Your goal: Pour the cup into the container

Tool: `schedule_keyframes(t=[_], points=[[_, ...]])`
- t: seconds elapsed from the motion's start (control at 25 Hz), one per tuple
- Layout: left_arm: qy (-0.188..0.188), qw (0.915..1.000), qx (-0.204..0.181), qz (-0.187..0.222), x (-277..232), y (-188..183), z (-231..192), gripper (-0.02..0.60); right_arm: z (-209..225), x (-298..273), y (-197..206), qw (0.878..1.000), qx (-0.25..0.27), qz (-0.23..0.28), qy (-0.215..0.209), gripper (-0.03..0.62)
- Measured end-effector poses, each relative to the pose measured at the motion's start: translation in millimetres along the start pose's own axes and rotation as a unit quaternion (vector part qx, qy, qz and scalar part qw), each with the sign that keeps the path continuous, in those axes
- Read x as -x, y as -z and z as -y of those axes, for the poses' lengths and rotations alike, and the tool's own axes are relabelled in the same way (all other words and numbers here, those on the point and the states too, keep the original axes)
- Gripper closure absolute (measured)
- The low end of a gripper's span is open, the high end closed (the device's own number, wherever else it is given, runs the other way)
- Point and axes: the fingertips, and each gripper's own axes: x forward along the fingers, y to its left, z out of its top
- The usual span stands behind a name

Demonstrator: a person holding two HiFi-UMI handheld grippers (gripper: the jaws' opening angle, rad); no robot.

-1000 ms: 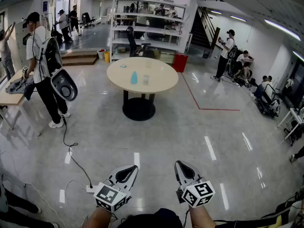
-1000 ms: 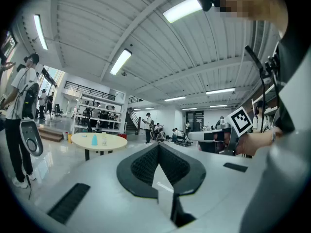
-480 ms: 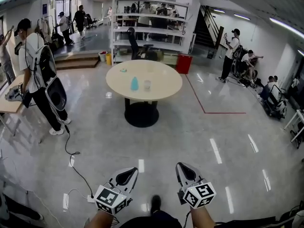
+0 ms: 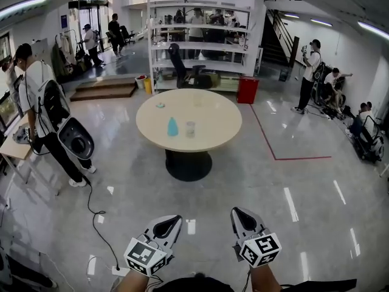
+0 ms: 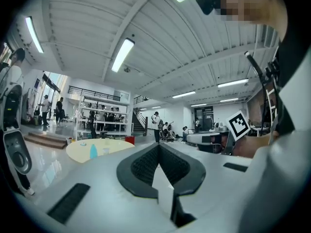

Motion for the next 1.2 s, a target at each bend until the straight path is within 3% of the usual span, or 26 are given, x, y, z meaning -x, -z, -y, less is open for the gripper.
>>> schedule_keyframes(t=[0.36, 0.72, 1.04, 1.2], points=[[-0.012, 0.9992, 0.027, -0.028, -99, 15, -48, 0.581, 86, -78, 12, 1.0, -0.026, -0.007, -0.014, 0.588], [-0.008, 0.9989, 0.043, -0.019, -174, 17, -137, 0.581, 125, -174, 7, 1.0, -0.017, -0.015, -0.007, 0.588], [-0.012, 0.9995, 0.029, -0.011, -252, -11, -282, 0.581, 160, -329, -17, 1.0, -0.014, 0.009, -0.015, 0.588], [-0.021, 0.9988, 0.041, -0.014, -287, -10, -341, 0.581, 169, -401, -20, 0.999, -0.012, 0.003, -0.033, 0.588]])
